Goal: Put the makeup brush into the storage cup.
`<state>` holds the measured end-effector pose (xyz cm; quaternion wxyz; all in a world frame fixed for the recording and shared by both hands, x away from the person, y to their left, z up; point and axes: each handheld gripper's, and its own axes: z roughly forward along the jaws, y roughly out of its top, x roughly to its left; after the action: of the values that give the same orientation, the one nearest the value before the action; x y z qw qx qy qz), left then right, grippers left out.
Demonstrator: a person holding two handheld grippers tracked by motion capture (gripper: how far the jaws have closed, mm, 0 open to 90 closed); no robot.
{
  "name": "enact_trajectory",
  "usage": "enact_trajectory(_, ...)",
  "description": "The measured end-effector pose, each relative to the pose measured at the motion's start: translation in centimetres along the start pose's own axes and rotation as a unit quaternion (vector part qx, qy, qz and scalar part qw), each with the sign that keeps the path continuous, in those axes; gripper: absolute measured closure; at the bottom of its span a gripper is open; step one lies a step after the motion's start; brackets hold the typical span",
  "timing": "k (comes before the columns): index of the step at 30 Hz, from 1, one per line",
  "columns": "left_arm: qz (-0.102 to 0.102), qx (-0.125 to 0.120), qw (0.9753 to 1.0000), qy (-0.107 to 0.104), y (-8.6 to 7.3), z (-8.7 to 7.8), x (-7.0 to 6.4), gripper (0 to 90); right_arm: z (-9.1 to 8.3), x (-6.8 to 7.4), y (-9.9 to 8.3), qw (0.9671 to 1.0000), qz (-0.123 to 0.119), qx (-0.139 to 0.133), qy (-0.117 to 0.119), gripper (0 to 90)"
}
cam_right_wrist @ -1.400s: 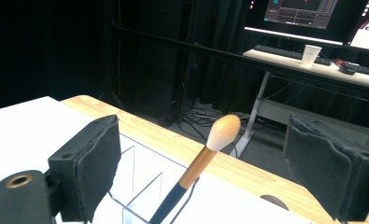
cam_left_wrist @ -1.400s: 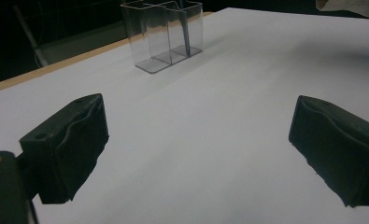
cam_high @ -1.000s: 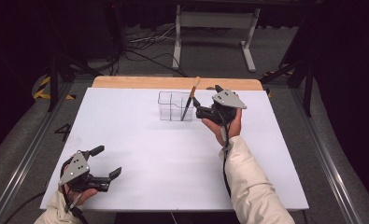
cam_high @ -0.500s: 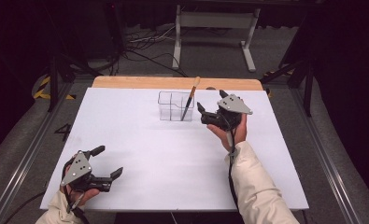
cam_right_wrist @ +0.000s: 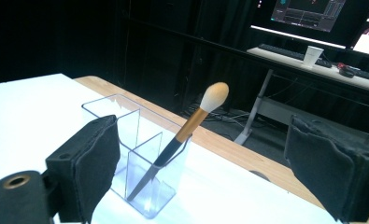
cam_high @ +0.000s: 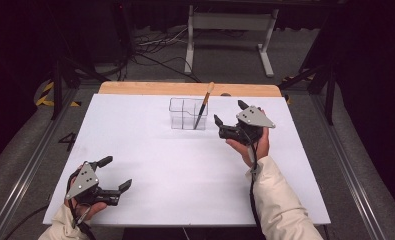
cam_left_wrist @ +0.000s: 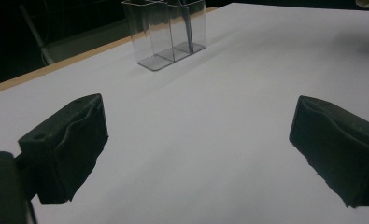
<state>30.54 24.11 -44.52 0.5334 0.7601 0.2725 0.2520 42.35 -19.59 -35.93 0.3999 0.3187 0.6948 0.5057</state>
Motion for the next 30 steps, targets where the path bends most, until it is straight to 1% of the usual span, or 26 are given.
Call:
enact_trajectory(6, 0.002, 0.002, 1.0000, 0.001, 0.0, 0.0, 0.0, 5.2, -0.8, 0.0, -0.2, 1.0000, -0.005, -0.003, 0.003, 10.9)
enact_trajectory(13, 0.002, 0.003, 1.0000, 0.001, 0.0, 0.1, 0.0, 5.3, -1.4, 0.0, -0.6, 0.9999, -0.007, 0.002, 0.011, 10.7)
enact_trajectory(19, 0.003, 0.003, 1.0000, 0.001, 0.0, 0.1, -0.1, 5.2, -2.0, 0.0, -1.0, 0.9999, -0.007, 0.005, 0.011, 10.4)
enact_trajectory(26, 0.004, 0.003, 1.0000, 0.002, 0.0, 0.0, -0.1, 5.3, -2.7, -0.3, -1.6, 0.9999, -0.007, 0.008, 0.013, 10.3)
enact_trajectory(30, 0.002, 0.002, 1.0000, 0.002, 0.0, 0.0, -0.1, 5.2, -3.3, -0.6, -1.9, 0.9997, -0.015, 0.014, 0.013, 10.3)
